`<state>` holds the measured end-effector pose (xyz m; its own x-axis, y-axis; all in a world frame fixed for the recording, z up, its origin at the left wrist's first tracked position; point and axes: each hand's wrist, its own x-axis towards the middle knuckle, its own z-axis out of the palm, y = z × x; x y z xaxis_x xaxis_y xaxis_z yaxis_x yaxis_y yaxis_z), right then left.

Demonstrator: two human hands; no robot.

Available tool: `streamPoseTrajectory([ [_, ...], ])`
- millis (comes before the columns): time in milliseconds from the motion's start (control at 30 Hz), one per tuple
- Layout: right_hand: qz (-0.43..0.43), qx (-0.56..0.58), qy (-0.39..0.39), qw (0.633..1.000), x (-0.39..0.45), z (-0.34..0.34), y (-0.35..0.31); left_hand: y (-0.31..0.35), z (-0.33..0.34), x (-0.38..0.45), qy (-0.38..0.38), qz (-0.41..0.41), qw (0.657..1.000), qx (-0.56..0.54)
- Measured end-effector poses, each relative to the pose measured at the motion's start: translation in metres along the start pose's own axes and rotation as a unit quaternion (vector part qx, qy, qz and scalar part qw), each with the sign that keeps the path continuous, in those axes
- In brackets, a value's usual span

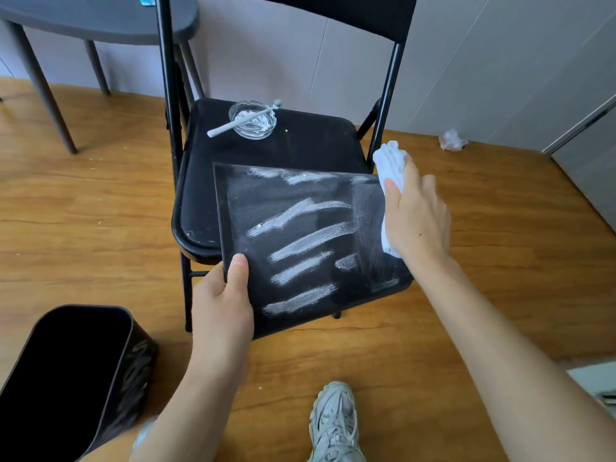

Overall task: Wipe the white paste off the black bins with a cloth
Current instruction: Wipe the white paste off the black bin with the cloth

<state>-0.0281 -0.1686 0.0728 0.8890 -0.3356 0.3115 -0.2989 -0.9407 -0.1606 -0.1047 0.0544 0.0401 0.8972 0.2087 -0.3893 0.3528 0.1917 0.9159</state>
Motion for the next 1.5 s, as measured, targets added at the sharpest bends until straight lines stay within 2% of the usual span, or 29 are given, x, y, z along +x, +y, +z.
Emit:
streamPoseTrajectory([
  [167, -0.021, -0.025, -0.021, 0.999, -0.060, -0.004, -0.004, 0.002, -0.001, -0.002, 0.001, 0.007, 1.000, 0.014],
  [333, -0.073, 0.048, -0.052, 0.995, -0.125, -0.003, -0.053, 0.004, -0.008, -0.004, -0.024, 0.015, 0.999, 0.042],
  [400, -0.110, 0.040, -0.052, 0.992, -0.134, -0.004, -0.071, 0.003, -0.011, -0.006, -0.032, 0.012, 0.999, 0.037],
  [500, -0.157, 0.031, -0.025, 0.987, -0.128, -0.004, -0.076, 0.001, -0.011, -0.007, -0.032, 0.022, 0.998, 0.039],
  [600, -0.167, 0.029, -0.008, 0.986, -0.113, -0.002, -0.064, -0.002, -0.006, -0.010, -0.033, 0.017, 0.999, 0.021],
  [833, -0.062, -0.024, 0.030, 0.997, -0.025, -0.001, -0.024, -0.001, -0.006, -0.006, -0.047, 0.012, 0.999, 0.010],
  [967, -0.077, -0.053, 0.063, 0.994, 0.005, 0.002, -0.024, 0.000, -0.003, -0.004, -0.053, -0.002, 0.999, -0.010],
  [1167, -0.062, -0.046, 0.030, 0.997, 0.004, -0.009, -0.022, 0.001, 0.000, -0.007, -0.043, 0.016, 0.999, -0.020],
  [1267, -0.096, -0.040, 0.052, 0.993, -0.001, -0.017, -0.024, 0.001, 0.000, -0.006, -0.031, 0.017, 0.999, -0.022],
  [1400, -0.209, 0.016, 0.066, 0.976, -0.027, -0.018, -0.035, 0.001, 0.000, -0.006, -0.028, 0.017, 0.999, -0.022],
  [1500, -0.224, -0.005, 0.054, 0.973, -0.037, -0.024, -0.043, 0.002, 0.000, -0.007, -0.027, 0.025, 0.999, -0.010],
])
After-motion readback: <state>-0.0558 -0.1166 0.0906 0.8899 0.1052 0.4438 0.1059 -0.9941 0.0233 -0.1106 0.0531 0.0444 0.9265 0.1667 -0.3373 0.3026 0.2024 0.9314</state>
